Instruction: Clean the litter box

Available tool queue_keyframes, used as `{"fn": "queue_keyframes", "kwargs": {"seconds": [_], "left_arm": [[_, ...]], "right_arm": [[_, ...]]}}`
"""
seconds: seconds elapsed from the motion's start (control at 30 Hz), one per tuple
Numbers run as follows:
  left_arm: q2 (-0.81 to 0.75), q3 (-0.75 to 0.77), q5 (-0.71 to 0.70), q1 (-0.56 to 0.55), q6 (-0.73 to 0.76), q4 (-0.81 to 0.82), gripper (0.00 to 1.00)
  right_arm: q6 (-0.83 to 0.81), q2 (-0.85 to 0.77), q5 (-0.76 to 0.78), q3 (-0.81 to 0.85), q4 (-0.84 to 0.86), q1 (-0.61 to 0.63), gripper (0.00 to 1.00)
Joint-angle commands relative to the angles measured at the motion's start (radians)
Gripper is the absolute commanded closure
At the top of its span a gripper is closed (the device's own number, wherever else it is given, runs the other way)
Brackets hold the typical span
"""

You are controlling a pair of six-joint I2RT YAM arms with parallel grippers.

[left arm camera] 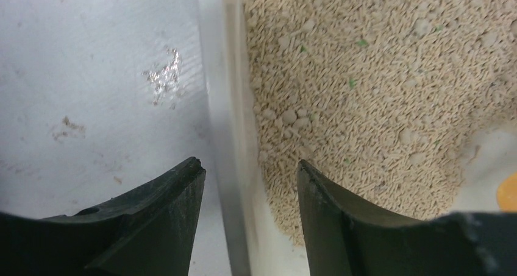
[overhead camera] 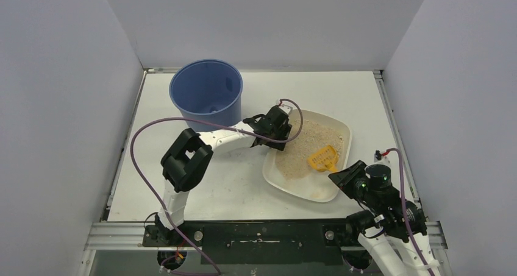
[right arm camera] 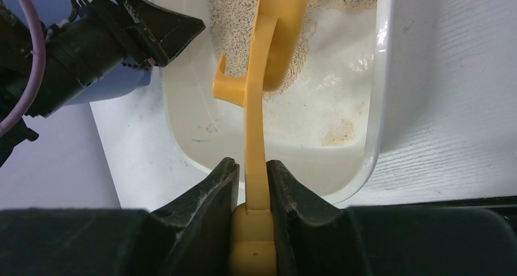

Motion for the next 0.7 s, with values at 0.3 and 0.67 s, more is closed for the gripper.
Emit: {"fn": "queue_keyframes", "kwargs": {"seconds": [0.3,0.67], "left_arm": [[0.1,0.236,-0.016,0.019,0.087,-0.014,1.0],[-0.075,-0.062,-0.205,0.025,-0.302,0.104,1.0]], "right_arm": [[0.039,-0.025,0.072,0.028,-0.019,0.029,1.0],[0.093,0.006,0.09,0.008,-0.007,0.042,1.0]]}}
